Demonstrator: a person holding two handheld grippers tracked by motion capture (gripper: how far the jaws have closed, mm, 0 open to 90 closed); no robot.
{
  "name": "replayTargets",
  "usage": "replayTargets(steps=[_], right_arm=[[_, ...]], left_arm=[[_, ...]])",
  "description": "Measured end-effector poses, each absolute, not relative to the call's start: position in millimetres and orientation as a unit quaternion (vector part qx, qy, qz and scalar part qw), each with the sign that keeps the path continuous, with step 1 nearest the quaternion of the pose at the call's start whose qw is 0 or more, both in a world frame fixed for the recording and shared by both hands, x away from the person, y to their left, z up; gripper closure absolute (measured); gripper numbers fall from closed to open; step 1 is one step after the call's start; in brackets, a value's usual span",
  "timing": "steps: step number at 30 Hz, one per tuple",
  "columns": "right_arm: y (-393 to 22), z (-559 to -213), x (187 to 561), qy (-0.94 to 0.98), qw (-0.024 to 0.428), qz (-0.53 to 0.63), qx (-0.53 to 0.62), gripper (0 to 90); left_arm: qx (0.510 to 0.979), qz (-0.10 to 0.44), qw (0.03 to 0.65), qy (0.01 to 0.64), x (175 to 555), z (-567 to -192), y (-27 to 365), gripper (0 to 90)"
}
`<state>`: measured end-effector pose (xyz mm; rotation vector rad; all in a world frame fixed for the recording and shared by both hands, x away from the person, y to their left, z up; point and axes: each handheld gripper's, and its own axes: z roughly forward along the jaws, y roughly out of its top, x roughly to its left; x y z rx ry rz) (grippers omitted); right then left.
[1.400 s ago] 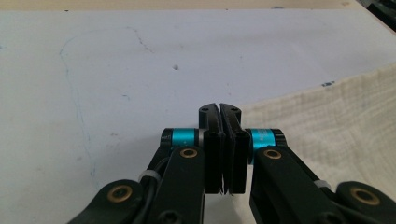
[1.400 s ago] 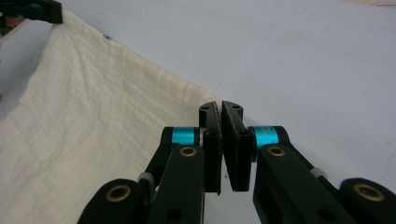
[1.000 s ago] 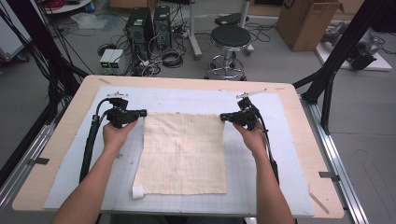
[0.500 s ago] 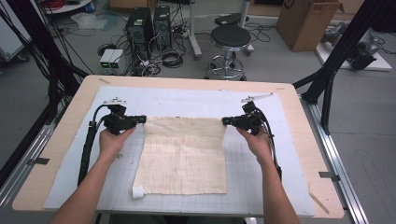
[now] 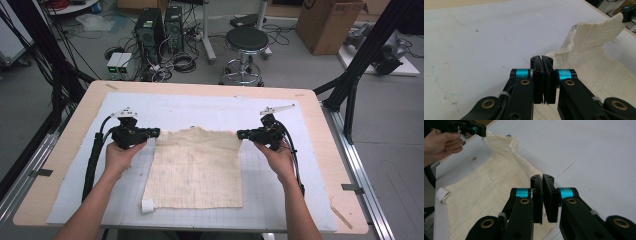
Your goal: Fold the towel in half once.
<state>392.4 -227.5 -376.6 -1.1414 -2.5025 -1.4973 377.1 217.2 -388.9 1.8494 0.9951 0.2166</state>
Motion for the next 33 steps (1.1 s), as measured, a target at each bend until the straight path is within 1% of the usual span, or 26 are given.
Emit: replayTargets(steps=[9, 15, 21, 29, 33], right_arm=[[-225, -376, 386, -0.804, 0.007, -0.474, -0.358, 86.9], [-230, -382, 377, -0.797, 0.01, -0.484, -0.361, 86.9], [-233, -388, 367, -0.796, 0.016, -0.489, -0.357, 86.9], [-231, -391, 357, -0.803, 0.019, -0.483, -0.349, 86.9], [-232, -392, 352, -0.804, 0.018, -0.483, -0.346, 86.9]], left_arm=[[0.758, 0.082, 0.501, 0.41, 367, -394, 226, 87.6], [0.759, 0.084, 0.505, 0.403, 361, -393, 228, 87.6], [0.763, 0.083, 0.501, 0.4, 351, -404, 231, 87.7], [0.775, 0.089, 0.487, 0.393, 340, -411, 232, 87.6], [0.785, 0.09, 0.482, 0.378, 334, -409, 231, 87.6]])
